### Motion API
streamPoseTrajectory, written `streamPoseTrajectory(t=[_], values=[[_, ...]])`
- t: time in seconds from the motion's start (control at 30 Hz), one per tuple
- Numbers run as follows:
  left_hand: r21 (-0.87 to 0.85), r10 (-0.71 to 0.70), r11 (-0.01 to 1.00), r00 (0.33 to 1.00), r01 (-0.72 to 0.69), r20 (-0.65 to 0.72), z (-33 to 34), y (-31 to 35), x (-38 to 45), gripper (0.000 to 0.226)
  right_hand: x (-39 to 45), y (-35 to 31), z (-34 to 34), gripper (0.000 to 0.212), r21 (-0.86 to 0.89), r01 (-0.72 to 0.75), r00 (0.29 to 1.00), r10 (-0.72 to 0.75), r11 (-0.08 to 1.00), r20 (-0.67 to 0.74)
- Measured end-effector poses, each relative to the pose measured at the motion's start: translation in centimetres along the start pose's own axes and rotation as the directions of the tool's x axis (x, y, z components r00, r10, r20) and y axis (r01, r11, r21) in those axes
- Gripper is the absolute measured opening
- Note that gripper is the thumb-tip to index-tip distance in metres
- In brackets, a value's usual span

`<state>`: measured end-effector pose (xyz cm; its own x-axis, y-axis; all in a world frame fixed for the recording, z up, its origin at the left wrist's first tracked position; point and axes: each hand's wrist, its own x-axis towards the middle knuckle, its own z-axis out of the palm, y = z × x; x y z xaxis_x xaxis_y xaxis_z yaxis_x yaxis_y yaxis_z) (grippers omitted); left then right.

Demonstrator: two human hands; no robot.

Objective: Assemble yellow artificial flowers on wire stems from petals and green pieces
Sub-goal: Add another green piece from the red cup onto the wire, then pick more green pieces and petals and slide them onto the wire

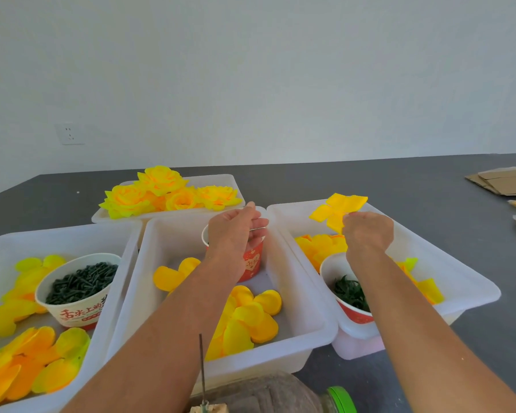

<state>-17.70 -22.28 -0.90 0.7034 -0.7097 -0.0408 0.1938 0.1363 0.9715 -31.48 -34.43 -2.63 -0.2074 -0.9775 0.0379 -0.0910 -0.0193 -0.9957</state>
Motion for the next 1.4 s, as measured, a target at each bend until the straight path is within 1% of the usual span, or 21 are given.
streamPoseTrajectory(t=[0.03, 0.07, 0.13, 0.17, 0.2, 0.27, 0.3, 0.37, 0.43, 0.53, 0.63, 0.77, 0.83, 0.87, 0.9, 0.97, 1.07, 1.13, 1.17, 1.23, 1.4], values=[[0.000, -0.001, 1.000, 1.000, 0.001, -0.006, 0.0, 0.0, 0.0, 0.019, 0.2, 0.1, 0.0, 0.021, -0.005, -0.028, 0.999, 0.028, 1.000, 0.016], [0.001, -0.002, 1.000, 1.000, 0.002, -0.011, 0.0, 0.0, 0.1, 0.019, 0.4, 0.2, 0.1, 0.024, -0.068, -0.043, 0.999, 0.045, 0.997, 0.017], [0.007, 0.002, 1.000, 1.000, -0.002, -0.023, -0.1, 0.0, 0.1, 0.019, 0.1, 0.1, 0.1, 0.022, -0.194, -0.044, 0.999, 0.041, 0.980, -0.019], [0.012, 0.006, 1.000, 1.000, -0.005, -0.031, -0.1, 0.0, 0.2, 0.019, 0.0, 0.1, 0.2, 0.016, -0.226, -0.021, 1.000, 0.016, 0.974, -0.024], [0.016, 0.010, 1.000, 0.999, -0.009, -0.040, -0.1, 0.0, 0.2, 0.019, -0.4, -0.1, 0.3, 0.005, -0.259, 0.023, 1.000, -0.025, 0.966, -0.004], [0.013, 0.025, 1.000, 0.998, -0.025, -0.057, -0.1, 0.1, 0.3, 0.018, -0.7, -0.1, 0.4, 0.029, -0.302, 0.128, 0.991, -0.133, 0.945, 0.002], [0.011, 0.037, 0.999, 0.997, -0.036, -0.065, -0.1, 0.2, 0.4, 0.018, -0.9, -0.1, 0.5, 0.032, -0.337, 0.205, 0.977, -0.211, 0.919, 0.018], [0.014, 0.058, 0.998, 0.995, -0.057, -0.079, -0.2, 0.4, 0.4, 0.020, -1.6, -0.2, 0.7, 0.025, -0.373, 0.370, 0.927, -0.363, 0.851, 0.091], [0.007, 0.065, 0.998, 0.994, -0.065, -0.091, -0.6, 0.8, 0.3, 0.020, -2.4, -0.4, 1.0, 0.019, -0.319, 0.472, 0.882, -0.439, 0.822, 0.173], [0.044, 0.102, 0.994, 0.990, -0.098, -0.100, -1.3, 1.8, 0.5, 0.020, -3.6, -1.3, 1.1, 0.014, -0.215, 0.504, 0.848, -0.432, 0.836, 0.308], [0.130, 0.149, 0.982, 0.982, -0.134, -0.113, -2.5, 3.5, 0.6, 0.024, -4.9, -2.6, 1.5, 0.011, -0.123, 0.541, 0.783, -0.444, 0.832, 0.436], [0.345, 0.269, 0.913, 0.957, -0.218, -0.108, -6.1, 5.3, 0.6, 0.026, -8.1, -3.9, 2.7, 0.011, 0.025, 0.547, 0.713, -0.481, 0.837, 0.510], [0.498, 0.334, 0.834, 0.936, -0.237, -0.114, -8.9, 6.0, 0.6, 0.022, -10.0, -4.1, 3.7, 0.016, 0.101, 0.540, 0.673, -0.501, 0.836, 0.544], [0.598, 0.371, 0.767, 0.921, -0.232, -0.118, -10.5, 6.4, 0.6, 0.020, -10.9, -4.2, 4.2, 0.018, 0.130, 0.539, 0.652, -0.510, 0.832, 0.561], [0.717, 0.408, 0.666, 0.905, -0.206, -0.119, -12.2, 6.7, 0.7, 0.020, -11.8, -4.1, 4.8, 0.018, 0.155, 0.537, 0.632, -0.517, 0.829, 0.577], [0.911, 0.459, 0.402, 0.881, -0.094, -0.112, -15.3, 7.0, 0.6, 0.021, -13.4, -3.6, 5.8, 0.015, 0.185, 0.520, 0.605, -0.513, 0.834, 0.609], [0.994, 0.363, 0.073, 0.926, 0.083, -0.104, -18.9, 5.8, 0.6, 0.020, -14.7, -1.9, 6.9, 0.019, 0.173, 0.531, 0.591, -0.508, 0.830, 0.626], [0.988, 0.251, -0.082, 0.962, 0.128, -0.104, -20.4, 4.6, 0.6, 0.019, -15.0, -1.0, 7.2, 0.024, 0.160, 0.559, 0.590, -0.525, 0.814, 0.613], [0.983, 0.207, -0.127, 0.972, 0.135, -0.107, -20.9, 4.0, 0.7, 0.020, -14.9, -0.7, 7.3, 0.023, 0.146, 0.579, 0.585, -0.534, 0.802, 0.610], [0.975, 0.168, -0.167, 0.979, 0.146, -0.118, -21.5, 3.1, 1.0, 0.025, -14.6, -0.3, 7.3, 0.016, 0.102, 0.625, 0.573, -0.544, 0.774, 0.612], [0.963, 0.205, -0.221, 0.972, 0.157, -0.111, -21.6, 2.2, 1.5, 0.024, -14.2, 0.3, 7.4, 0.015, 0.024, 0.678, 0.546, -0.525, 0.735, 0.653]])
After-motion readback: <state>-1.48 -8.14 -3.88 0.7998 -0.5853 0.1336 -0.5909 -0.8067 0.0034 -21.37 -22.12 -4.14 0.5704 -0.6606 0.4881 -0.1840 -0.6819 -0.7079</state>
